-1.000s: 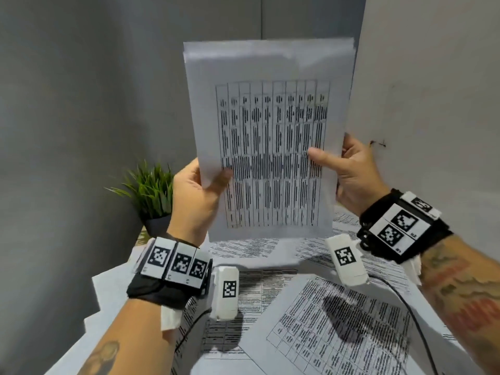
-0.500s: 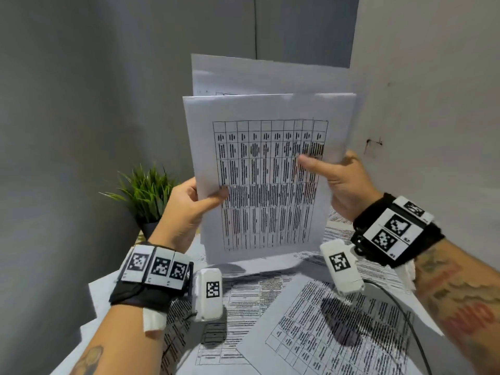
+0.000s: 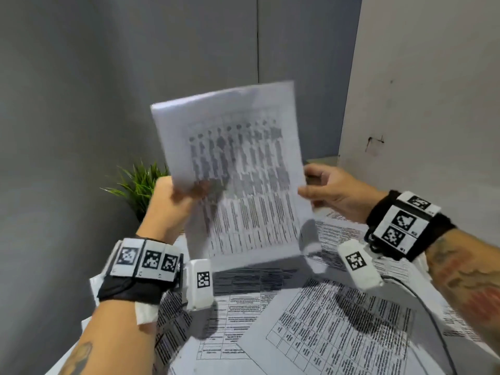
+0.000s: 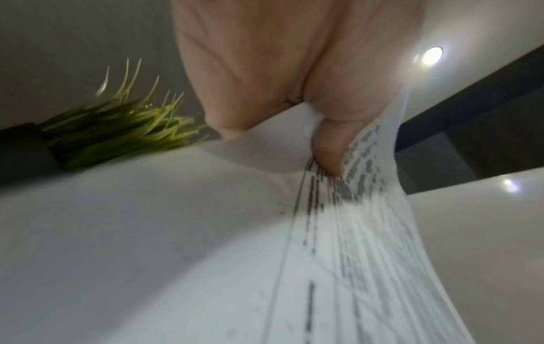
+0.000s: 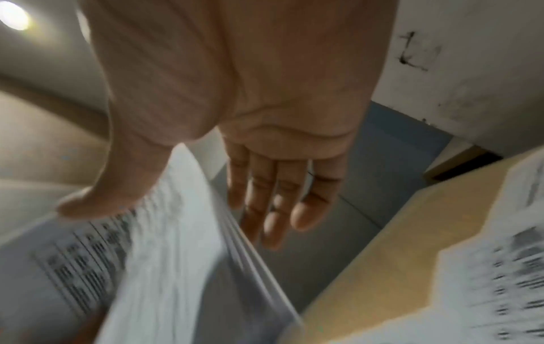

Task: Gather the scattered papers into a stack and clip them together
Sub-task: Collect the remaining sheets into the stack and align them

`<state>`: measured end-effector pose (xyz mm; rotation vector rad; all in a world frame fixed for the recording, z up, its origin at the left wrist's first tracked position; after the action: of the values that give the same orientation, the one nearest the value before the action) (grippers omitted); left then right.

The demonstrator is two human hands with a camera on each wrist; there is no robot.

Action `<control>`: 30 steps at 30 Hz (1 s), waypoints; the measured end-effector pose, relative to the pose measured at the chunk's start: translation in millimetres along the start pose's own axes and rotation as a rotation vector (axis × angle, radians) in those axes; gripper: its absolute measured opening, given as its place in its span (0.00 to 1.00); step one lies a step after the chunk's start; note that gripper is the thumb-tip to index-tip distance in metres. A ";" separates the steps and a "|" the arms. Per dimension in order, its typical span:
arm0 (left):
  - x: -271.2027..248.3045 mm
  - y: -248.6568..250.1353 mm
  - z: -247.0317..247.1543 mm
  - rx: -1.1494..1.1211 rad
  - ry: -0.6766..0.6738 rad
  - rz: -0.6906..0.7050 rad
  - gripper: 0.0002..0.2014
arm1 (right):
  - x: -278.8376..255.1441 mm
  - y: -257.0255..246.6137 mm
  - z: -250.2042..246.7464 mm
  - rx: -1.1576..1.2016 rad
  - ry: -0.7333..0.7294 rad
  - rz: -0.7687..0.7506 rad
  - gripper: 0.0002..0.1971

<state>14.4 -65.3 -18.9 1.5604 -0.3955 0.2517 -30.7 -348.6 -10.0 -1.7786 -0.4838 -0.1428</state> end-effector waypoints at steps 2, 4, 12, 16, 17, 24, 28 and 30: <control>5.2 1.4 -17.0 -0.123 0.188 -0.005 0.09 | -8.5 8.2 2.0 -0.335 -0.216 0.086 0.36; 7.9 -0.3 -30.7 -0.181 0.322 -0.026 0.13 | -22.1 23.0 16.3 -0.694 -0.516 0.172 0.36; 6.3 1.2 -34.9 -0.116 0.329 -0.051 0.13 | -39.0 45.3 84.2 -1.140 -1.062 0.137 0.42; 3.2 7.0 -27.1 -0.114 0.306 -0.012 0.10 | -34.9 42.1 103.6 -0.964 -0.999 0.025 0.20; 4.8 4.5 -28.7 -0.110 0.315 -0.013 0.10 | -34.5 35.1 106.5 -0.862 -0.920 -0.013 0.17; 4.9 4.4 -48.4 0.068 0.418 -0.105 0.13 | -27.0 -62.1 92.9 -0.061 -0.477 -0.296 0.11; 4.8 1.8 -52.7 0.094 0.476 -0.153 0.17 | -7.9 -86.0 46.5 -0.094 -0.346 -0.285 0.04; 5.4 1.0 -50.8 -0.006 0.498 -0.099 0.16 | 1.9 -60.4 25.2 -0.334 -0.421 -0.142 0.05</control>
<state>23.2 -15.2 -14.1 1.4463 0.0708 0.5452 -56.8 -312.8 38.3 -2.1099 -0.9329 0.0603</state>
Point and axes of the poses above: each hand's wrist, its own x-axis towards the middle knuckle, its own z-axis out of the palm, y = z × x, the point moved 3 cm from there along x, towards the middle knuckle, and after that the axes turned 10 degrees about -z, right-handed, at the moved point
